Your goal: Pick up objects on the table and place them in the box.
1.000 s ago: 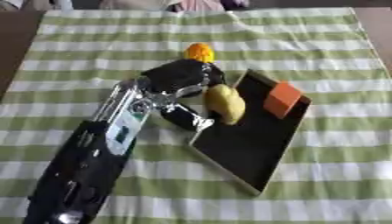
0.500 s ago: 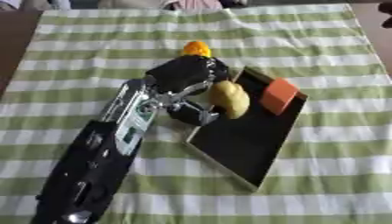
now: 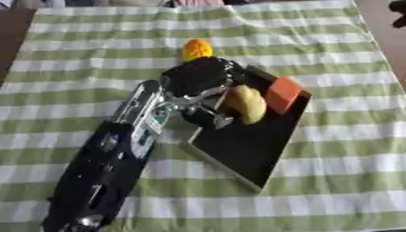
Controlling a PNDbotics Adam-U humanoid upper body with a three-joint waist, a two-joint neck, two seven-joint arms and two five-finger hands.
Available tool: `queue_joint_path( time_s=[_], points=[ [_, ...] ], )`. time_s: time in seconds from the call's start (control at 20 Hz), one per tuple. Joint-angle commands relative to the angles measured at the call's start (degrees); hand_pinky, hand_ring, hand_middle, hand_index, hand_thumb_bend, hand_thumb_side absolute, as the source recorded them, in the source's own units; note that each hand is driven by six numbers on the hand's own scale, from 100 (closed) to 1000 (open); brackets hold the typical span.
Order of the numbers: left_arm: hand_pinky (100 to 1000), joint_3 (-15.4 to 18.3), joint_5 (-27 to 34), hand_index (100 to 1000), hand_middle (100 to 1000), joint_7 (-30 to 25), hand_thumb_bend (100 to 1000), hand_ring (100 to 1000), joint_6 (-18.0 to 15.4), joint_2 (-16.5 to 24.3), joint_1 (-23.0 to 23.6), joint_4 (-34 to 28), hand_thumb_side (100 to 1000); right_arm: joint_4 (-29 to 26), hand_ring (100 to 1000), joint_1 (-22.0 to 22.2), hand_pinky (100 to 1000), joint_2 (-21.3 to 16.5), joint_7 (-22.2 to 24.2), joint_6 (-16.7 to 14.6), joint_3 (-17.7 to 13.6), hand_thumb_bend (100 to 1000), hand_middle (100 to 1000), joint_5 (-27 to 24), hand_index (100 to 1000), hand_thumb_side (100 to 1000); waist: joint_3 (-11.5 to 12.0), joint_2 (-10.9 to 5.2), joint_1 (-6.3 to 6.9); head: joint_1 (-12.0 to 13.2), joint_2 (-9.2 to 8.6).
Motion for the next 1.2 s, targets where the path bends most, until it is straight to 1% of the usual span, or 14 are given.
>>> queue_joint_path(
  time_s=[0.05,0.15,0.25,0.3,0.35,0.4,0.45,0.5,0.6,0.7,1.05,1.1,1.15,1.2],
  points=[
    [604,-0.35,0.47,727,578,0.78,100,633,-0.69,-0.77,-0.59,0.24,167,-0.87,828,-0.44,943,-1.99,-0.45,0.11,-0.14,100,577,0.76,784,470,-0.19,-1.07,-0.36,0.25,-0.05],
    [624,-0.51,0.34,781,606,0.46,100,659,-1.04,-0.82,-0.46,0.83,159,-0.87,828,-0.7,943,-1.86,-0.45,0.21,-0.02,100,577,0.68,784,470,-0.14,-1.01,-0.33,0.27,-0.13],
    [752,-0.68,-0.19,913,763,-0.91,100,793,-1.37,-0.71,-0.33,1.3,143,-0.87,828,-0.86,943,-1.83,-0.44,0.34,0.02,100,576,0.57,784,470,-0.05,-0.95,-0.3,0.28,-0.21],
    [834,-0.69,-0.59,939,810,-1.92,100,860,-1.5,-0.64,-0.2,1.44,166,-0.87,828,-0.89,943,-1.82,-0.45,0.39,0.0,100,576,0.53,784,470,0.01,-0.92,-0.28,0.27,-0.2],
    [862,-0.63,-0.86,943,820,-2.89,100,878,-1.59,-0.56,-0.09,1.4,193,-0.87,829,-0.89,943,-1.81,-0.44,0.44,0.0,100,576,0.53,784,470,0.07,-0.9,-0.26,0.27,-0.19],
    [900,-0.49,-1.09,949,828,-3.58,169,903,-1.61,-0.39,-0.01,1.15,271,-0.87,829,-0.82,944,-1.8,-0.4,0.49,0.02,100,575,0.56,784,470,0.16,-0.89,-0.24,0.26,-0.17],
    [931,-0.27,-1.38,952,833,-3.93,261,925,-1.53,-0.11,0.03,0.79,408,-0.87,829,-0.65,944,-1.8,-0.34,0.55,0.02,100,575,0.65,784,470,0.28,-0.9,-0.2,0.22,-0.14],
    [942,0.09,-1.61,954,835,-3.88,331,938,-1.3,0.2,0.08,0.34,478,-0.87,829,-0.42,944,-1.77,-0.32,0.6,-0.01,100,575,0.8,784,470,0.42,-0.92,-0.13,0.21,-0.12],
    [934,0.6,-1.61,953,832,-3.38,342,937,-0.8,0.68,0.14,-0.35,512,-0.87,829,-0.11,944,-1.68,-0.4,0.68,-0.08,100,575,1.05,784,471,0.63,-0.96,-0.03,0.2,-0.17],
    [931,0.96,-0.89,951,830,-2.96,368,935,-0.44,1.22,0.15,-1.16,507,-0.87,829,0.19,944,-1.67,-0.56,0.77,-0.18,100,575,1.26,784,470,0.84,-1.01,0.08,0.2,-0.19],
    [918,2.48,5.04,942,815,-2.98,278,920,1.89,3.33,0.47,-7.46,403,-0.87,830,0.63,944,-1.63,-1.48,0.33,-0.65,100,575,1.47,784,470,1.42,-1.06,0.15,0.1,-0.31],
    [914,2.79,6.01,939,813,-2.98,222,917,2.35,3.75,0.49,-8.72,391,-0.87,830,0.71,944,-1.61,-1.58,0.32,-0.7,100,574,1.49,784,465,1.5,-1.06,0.18,0.05,-0.35],
    [912,3.1,6.96,937,809,-2.86,258,914,2.82,4.31,0.44,-9.98,351,-0.87,830,0.83,944,-1.59,-1.64,0.34,-0.76,100,574,1.56,784,470,1.59,-1.05,0.22,-0.04,-0.39],
    [906,3.36,7.94,935,804,-2.71,236,909,3.31,4.98,0.33,-11.18,324,-0.87,830,0.98,945,-1.56,-1.71,0.36,-0.83,100,574,1.67,785,470,1.68,-1.04,0.28,-0.13,-0.42]
  ],
)
